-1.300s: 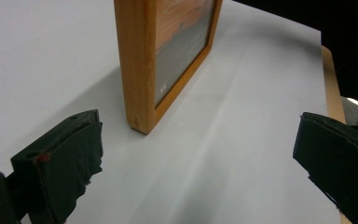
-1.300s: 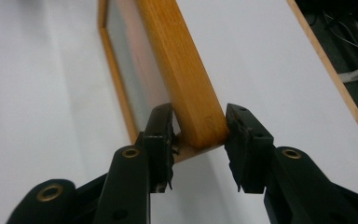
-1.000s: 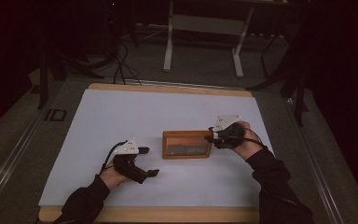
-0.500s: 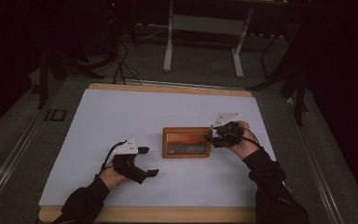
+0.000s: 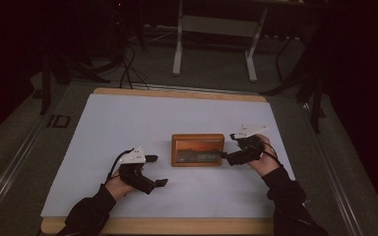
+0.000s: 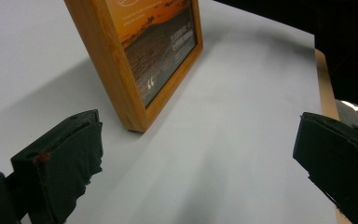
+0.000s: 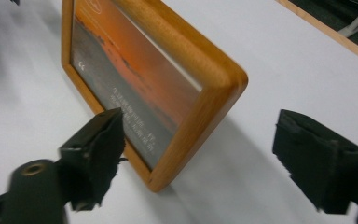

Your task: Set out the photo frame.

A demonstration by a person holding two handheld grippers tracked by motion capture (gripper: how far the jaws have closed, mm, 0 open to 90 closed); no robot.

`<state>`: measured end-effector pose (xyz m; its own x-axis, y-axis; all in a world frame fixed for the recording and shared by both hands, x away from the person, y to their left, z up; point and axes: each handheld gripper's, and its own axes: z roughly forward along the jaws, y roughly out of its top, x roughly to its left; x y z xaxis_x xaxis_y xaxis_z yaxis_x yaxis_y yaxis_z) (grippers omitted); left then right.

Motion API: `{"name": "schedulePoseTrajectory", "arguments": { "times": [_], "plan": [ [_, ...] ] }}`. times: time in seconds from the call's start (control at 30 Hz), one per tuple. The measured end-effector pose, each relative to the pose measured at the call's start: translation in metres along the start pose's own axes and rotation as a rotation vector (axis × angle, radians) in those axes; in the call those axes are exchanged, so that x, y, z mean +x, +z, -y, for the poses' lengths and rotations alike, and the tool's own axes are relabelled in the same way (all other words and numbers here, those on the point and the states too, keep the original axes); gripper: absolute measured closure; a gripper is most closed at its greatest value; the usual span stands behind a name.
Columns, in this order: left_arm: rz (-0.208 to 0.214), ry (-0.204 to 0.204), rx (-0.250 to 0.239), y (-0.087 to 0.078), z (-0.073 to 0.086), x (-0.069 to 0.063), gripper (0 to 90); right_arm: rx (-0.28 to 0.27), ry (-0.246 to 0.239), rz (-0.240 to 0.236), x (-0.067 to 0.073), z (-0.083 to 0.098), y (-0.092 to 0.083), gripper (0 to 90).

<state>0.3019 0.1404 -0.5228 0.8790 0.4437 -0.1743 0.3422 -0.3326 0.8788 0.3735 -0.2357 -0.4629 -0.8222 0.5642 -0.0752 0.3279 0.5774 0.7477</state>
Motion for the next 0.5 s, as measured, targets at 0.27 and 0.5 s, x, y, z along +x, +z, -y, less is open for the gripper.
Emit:
{"name": "schedulePoseTrajectory", "arguments": {
  "times": [0.27,0.5],
  "plan": [
    [0.003,0.005,0.005,0.001,0.0,-0.001,1.7,-0.045,0.06,0.0,0.006,0.025,-0.004,13.5],
    [0.0,0.009,0.008,0.001,0.001,-0.001,1.7,-0.06,0.09,0.002,0.012,0.049,-0.001,13.6]
  ]
}}
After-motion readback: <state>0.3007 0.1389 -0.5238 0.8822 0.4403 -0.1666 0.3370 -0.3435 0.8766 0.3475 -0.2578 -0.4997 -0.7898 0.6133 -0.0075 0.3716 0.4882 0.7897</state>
